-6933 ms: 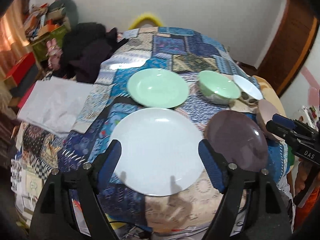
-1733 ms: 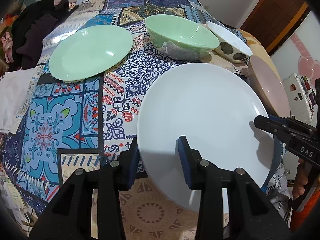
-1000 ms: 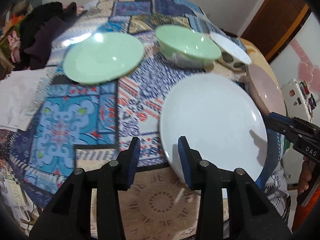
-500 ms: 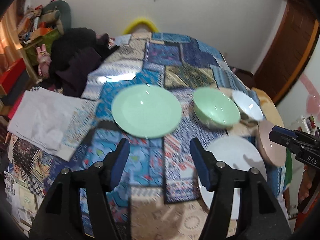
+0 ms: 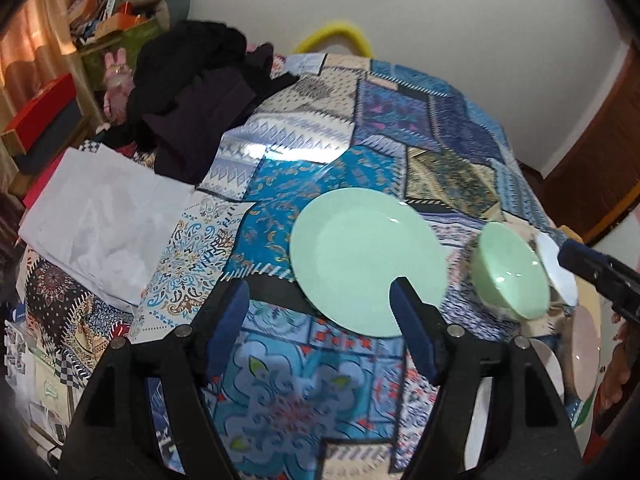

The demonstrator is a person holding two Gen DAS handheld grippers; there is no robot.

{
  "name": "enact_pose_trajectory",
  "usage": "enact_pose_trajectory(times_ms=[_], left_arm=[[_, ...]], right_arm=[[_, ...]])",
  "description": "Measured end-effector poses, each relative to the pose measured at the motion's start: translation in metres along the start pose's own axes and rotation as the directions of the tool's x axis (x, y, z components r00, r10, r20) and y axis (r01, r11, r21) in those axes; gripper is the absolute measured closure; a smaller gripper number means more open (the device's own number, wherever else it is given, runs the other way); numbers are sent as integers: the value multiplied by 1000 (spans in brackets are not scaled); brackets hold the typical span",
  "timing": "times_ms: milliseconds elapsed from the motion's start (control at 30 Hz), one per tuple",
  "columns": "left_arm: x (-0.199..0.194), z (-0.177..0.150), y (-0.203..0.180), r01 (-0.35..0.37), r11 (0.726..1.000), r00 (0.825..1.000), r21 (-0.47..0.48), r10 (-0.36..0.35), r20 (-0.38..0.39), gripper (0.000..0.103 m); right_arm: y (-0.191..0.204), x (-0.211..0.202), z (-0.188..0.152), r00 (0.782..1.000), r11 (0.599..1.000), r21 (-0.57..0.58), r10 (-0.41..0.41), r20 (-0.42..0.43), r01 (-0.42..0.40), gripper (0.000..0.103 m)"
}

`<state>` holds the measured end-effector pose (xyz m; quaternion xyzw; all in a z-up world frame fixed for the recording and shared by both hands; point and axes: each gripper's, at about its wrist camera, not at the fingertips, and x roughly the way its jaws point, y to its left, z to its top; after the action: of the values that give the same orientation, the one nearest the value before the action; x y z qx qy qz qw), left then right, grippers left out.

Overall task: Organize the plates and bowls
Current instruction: 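Open both tools and move them to the mint green plate, then grasp the mint green plate rim with both tools and lift it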

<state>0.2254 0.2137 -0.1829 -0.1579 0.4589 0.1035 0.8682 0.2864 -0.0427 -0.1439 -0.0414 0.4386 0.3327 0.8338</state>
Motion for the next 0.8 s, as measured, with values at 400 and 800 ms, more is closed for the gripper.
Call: enact_pose_trajectory(times_ms=[400, 800], left_arm=[[71, 8, 13, 22, 999, 990, 33, -17, -139, 32], [110, -4, 7, 106, 993, 962, 45, -91, -259, 61]], right_arm=[[-5, 95, 35, 979, 992, -122, -44, -198, 20, 63], [-13, 163, 37, 909, 990, -141, -32, -416, -30, 66]])
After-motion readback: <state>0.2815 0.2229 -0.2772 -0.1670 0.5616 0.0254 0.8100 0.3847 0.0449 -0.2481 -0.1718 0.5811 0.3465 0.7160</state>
